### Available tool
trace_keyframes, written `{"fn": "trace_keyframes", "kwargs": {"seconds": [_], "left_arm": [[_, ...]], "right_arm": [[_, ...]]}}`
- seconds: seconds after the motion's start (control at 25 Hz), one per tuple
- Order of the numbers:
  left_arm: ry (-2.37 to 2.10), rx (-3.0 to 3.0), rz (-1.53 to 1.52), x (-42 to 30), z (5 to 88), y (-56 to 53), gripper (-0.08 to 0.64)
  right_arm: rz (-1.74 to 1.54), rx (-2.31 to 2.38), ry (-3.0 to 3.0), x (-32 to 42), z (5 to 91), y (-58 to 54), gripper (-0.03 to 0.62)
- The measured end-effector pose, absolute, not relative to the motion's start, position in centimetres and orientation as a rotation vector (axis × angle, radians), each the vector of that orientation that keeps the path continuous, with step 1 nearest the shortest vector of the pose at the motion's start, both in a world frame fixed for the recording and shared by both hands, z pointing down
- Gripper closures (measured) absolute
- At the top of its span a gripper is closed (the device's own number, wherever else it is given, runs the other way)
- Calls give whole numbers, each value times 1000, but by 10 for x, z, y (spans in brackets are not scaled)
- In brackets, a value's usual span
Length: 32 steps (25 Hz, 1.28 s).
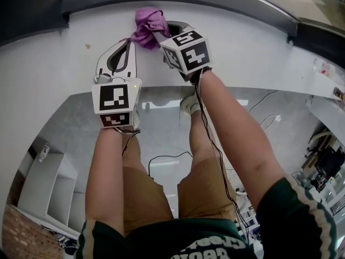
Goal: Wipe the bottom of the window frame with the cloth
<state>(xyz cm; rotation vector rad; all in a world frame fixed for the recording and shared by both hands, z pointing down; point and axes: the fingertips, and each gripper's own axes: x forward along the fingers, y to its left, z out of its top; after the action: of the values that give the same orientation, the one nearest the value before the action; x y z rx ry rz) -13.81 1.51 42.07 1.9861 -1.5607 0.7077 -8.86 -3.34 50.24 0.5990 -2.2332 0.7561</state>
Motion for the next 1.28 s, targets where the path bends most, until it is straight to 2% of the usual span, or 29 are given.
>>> {"fn": "trace_keyframes", "kwargs": {"seconds": [0.64, 1.28], "left_arm": [[-1453, 2093, 751, -35, 422, -11, 552], [-1308, 2206, 793, 98, 429, -45, 552]], "right_arm": [[795, 727, -2196, 32, 504, -43, 515], [854, 877, -2156, 171, 507, -66, 515]]}}
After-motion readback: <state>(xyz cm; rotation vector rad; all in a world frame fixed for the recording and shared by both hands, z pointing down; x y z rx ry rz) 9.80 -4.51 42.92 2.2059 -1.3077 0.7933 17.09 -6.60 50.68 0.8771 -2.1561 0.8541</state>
